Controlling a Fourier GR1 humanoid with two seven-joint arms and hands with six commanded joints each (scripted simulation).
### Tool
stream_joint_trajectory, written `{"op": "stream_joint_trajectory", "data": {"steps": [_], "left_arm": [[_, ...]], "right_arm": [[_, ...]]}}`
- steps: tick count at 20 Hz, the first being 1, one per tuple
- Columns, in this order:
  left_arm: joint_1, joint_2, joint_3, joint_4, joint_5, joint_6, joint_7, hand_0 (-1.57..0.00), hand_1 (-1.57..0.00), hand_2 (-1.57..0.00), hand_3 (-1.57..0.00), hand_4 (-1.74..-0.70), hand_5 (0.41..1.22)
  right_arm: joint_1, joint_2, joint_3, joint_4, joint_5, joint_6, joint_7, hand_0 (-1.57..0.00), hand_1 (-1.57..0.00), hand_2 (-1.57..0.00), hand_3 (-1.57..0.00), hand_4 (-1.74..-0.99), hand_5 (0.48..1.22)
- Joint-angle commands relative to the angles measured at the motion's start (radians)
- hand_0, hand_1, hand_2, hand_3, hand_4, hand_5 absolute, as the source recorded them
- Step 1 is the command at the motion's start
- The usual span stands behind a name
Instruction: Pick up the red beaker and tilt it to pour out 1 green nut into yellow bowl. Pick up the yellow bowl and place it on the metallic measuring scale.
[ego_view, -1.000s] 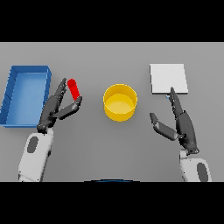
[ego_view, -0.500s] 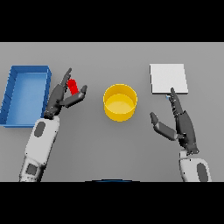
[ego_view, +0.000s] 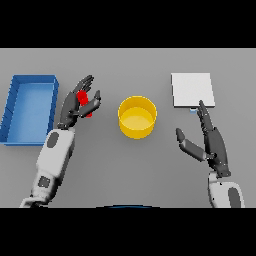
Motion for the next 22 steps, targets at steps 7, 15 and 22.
{"op": "stream_joint_trajectory", "data": {"steps": [7,15,22], "left_arm": [[-0.024,-0.012,-0.033,0.048,-0.077,0.095,-0.033,-1.24,-1.25,-1.27,-1.15,-1.64,1.13],[-0.035,-0.012,0.006,-0.03,0.03,0.005,-0.029,-1.51,-1.52,-1.52,-1.5,-1.68,1.144],[-0.029,0.032,-0.063,-0.15,0.011,-0.023,0.045,-1.56,-1.56,-1.56,-1.55,-1.72,1.132]], "right_arm": [[-0.005,0.004,0.008,0.0,0.005,0.002,0.004,0.0,0.0,0.0,0.0,-1.242,0.65],[0.01,0.009,0.01,0.002,0.0,0.006,-0.012,0.0,0.0,0.0,0.0,-1.238,0.643],[-0.004,0.005,0.014,0.009,0.029,-0.009,-0.021,0.0,0.0,0.0,0.0,-1.219,0.656]]}}
